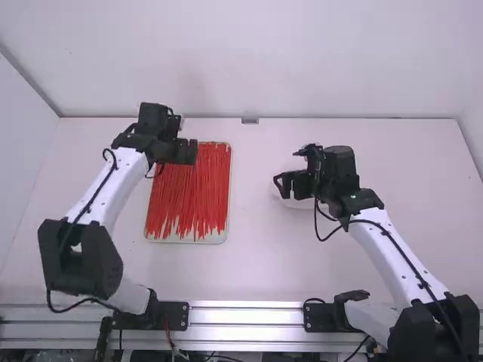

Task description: Fasten the cable tie

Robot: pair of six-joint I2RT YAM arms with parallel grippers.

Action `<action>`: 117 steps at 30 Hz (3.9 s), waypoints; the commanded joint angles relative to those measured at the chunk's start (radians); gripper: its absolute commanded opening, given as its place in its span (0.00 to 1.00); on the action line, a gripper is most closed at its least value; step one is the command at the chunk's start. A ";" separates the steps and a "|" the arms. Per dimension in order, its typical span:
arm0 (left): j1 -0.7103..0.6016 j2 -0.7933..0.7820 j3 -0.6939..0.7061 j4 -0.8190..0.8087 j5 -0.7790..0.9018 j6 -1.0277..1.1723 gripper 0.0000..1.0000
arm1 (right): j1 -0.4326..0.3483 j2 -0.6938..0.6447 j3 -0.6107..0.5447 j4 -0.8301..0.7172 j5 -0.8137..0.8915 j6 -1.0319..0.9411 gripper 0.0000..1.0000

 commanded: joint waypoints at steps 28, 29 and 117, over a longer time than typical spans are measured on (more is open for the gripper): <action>-0.001 0.145 -0.057 0.181 0.066 -0.050 0.99 | 0.071 0.006 0.033 0.042 -0.107 -0.046 0.99; 0.000 0.145 -0.081 0.219 0.089 -0.063 0.99 | 0.076 0.006 0.033 0.042 -0.107 -0.047 0.99; -0.061 0.524 0.035 0.542 0.147 -0.157 0.29 | 0.058 0.022 0.033 -0.063 -0.050 -0.090 0.99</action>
